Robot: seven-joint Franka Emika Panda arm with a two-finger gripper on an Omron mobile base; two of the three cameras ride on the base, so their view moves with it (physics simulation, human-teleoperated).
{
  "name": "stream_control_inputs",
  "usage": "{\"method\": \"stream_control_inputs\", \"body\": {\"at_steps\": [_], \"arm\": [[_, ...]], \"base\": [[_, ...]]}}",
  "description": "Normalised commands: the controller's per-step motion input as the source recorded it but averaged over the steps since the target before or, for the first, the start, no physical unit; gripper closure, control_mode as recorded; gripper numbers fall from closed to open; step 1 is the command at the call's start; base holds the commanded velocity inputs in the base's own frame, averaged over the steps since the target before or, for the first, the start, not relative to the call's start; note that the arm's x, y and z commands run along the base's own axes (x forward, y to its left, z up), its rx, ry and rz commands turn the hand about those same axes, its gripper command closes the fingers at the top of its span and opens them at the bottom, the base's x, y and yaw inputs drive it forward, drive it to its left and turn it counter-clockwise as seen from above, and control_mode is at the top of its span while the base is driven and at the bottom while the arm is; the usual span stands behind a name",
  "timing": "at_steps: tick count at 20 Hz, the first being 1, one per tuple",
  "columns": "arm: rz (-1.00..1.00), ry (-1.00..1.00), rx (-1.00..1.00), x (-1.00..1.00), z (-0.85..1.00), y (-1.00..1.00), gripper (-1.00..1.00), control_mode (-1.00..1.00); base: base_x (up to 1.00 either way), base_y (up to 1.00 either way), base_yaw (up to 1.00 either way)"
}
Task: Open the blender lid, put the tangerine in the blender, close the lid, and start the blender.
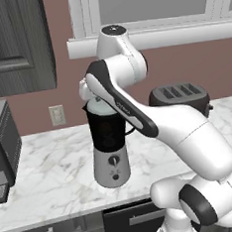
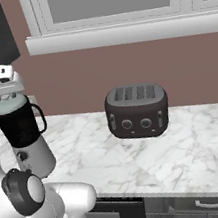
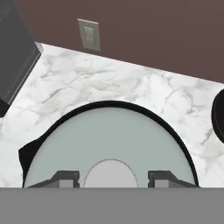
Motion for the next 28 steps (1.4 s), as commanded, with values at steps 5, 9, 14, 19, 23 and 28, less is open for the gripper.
{"method": "stream_control_inputs", "body": {"at_steps": [5, 9, 14, 19, 23, 28], "arm": [[0.0, -0.07, 0.0, 0.0, 0.01, 0.0, -1.0, -1.0], [0.0, -0.07, 0.0, -0.02, 0.22, 0.0, -1.0, -1.0], [0.0, -0.15, 0.0, -0.39, 0.33, 0.0, -1.0, -1.0], [-0.04, -0.17, 0.01, -0.81, 0.1, 0.0, -1.0, -1.0], [-0.17, -0.16, 0.02, -0.95, -0.26, 0.0, -1.0, -1.0], [-0.31, -0.23, 0.01, -0.94, -0.89, 0.0, -1.0, -1.0]], "base": [[0.0, 0.0, 0.0], [0.0, 0.0, 0.0], [0.0, 0.0, 0.0], [0.0, 0.0, 0.0], [0.0, 0.0, 0.0], [0.0, 0.0, 0.0]]}}
